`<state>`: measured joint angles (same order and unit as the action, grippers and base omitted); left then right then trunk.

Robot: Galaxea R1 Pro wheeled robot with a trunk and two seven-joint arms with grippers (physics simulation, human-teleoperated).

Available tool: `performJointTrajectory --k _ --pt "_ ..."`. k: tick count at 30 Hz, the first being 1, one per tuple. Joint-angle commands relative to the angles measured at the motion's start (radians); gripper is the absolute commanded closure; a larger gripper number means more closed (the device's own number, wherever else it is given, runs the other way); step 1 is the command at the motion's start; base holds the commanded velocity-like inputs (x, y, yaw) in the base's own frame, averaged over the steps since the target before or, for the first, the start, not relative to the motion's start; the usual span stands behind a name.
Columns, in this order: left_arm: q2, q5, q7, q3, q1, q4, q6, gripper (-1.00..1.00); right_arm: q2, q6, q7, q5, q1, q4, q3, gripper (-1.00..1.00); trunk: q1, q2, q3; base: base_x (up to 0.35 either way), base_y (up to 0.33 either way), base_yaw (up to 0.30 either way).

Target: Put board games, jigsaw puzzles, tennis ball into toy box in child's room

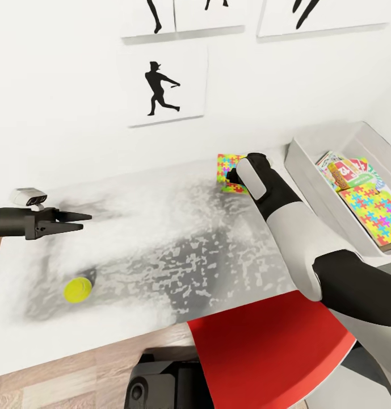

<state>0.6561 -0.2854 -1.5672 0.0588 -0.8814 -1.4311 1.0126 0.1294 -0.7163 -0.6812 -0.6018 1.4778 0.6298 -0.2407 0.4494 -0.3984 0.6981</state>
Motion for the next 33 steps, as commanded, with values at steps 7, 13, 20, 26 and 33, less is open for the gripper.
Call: performJointTrajectory --k 7,13,20,26,33 --pt "0.001 0.000 -0.004 0.000 -0.001 0.000 0.011 -1.00 0.007 -0.012 -0.008 -0.011 0.001 0.001 -0.005 -1.00 0.001 -0.002 0.002 0.000 0.000 0.000" --pt "0.002 0.000 -0.004 0.000 -0.001 0.000 0.011 -1.00 0.014 -0.023 -0.008 -0.008 0.001 0.002 -0.003 -1.00 0.001 -0.002 0.002 0.000 0.000 0.000" --pt "0.002 0.000 -0.004 0.000 -0.001 -0.001 0.012 -1.00 0.016 -0.024 -0.008 -0.010 0.001 0.002 -0.003 -1.00 0.001 -0.002 0.002 0.000 0.000 0.000" --pt "0.002 -0.001 -0.004 0.000 -0.001 -0.002 0.014 -1.00 0.015 -0.025 -0.008 -0.010 0.001 0.001 -0.005 -1.00 0.001 -0.002 0.002 0.000 0.000 0.000" --pt "0.002 -0.001 -0.004 0.000 -0.001 -0.002 0.018 -1.00 0.014 -0.024 -0.008 -0.010 0.001 -0.002 -0.006 -1.00 0.001 -0.002 0.002 0.000 0.000 0.000"
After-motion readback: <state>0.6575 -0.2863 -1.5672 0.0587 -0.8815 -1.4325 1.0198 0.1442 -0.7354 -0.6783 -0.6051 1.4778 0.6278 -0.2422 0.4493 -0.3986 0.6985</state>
